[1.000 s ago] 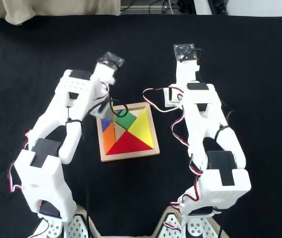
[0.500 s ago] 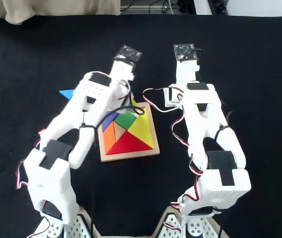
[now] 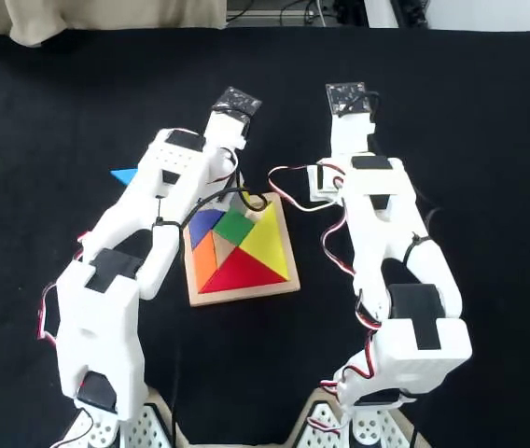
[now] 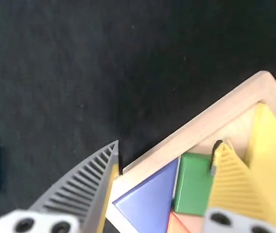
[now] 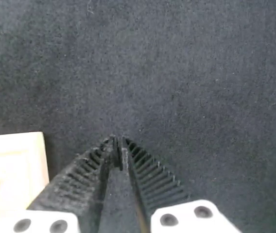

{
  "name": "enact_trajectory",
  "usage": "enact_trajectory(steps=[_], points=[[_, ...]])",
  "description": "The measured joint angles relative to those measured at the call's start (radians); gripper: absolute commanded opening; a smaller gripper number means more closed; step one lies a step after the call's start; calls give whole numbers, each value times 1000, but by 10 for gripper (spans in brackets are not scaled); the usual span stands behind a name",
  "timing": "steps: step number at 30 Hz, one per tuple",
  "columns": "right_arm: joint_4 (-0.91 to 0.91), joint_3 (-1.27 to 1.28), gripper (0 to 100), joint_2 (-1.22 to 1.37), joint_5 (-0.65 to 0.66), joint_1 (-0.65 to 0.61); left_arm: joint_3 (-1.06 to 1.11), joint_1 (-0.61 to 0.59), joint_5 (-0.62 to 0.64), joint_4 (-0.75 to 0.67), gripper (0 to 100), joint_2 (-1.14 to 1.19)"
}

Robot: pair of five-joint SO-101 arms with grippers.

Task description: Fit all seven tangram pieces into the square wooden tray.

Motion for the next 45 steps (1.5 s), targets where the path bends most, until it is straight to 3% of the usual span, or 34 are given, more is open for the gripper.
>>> enact_trajectory(steps=[9, 15, 23, 30, 40, 45], points=[[0, 0, 15, 0, 0, 0, -17, -5, -40, 74, 299, -41], [0, 0, 15, 0, 0, 0, -126, -152, -89, 114, 300, -144], [0, 0, 15, 3, 0, 0, -164, -428, -583, 123, 300, -115], [0, 0, 15, 3, 0, 0, -295, -448, -928, 181, 300, 32], [0, 0, 15, 14, 0, 0, -646, -445, -964, 192, 300, 350], [0, 0, 15, 60, 0, 0, -844, -423, -991, 305, 300, 479]])
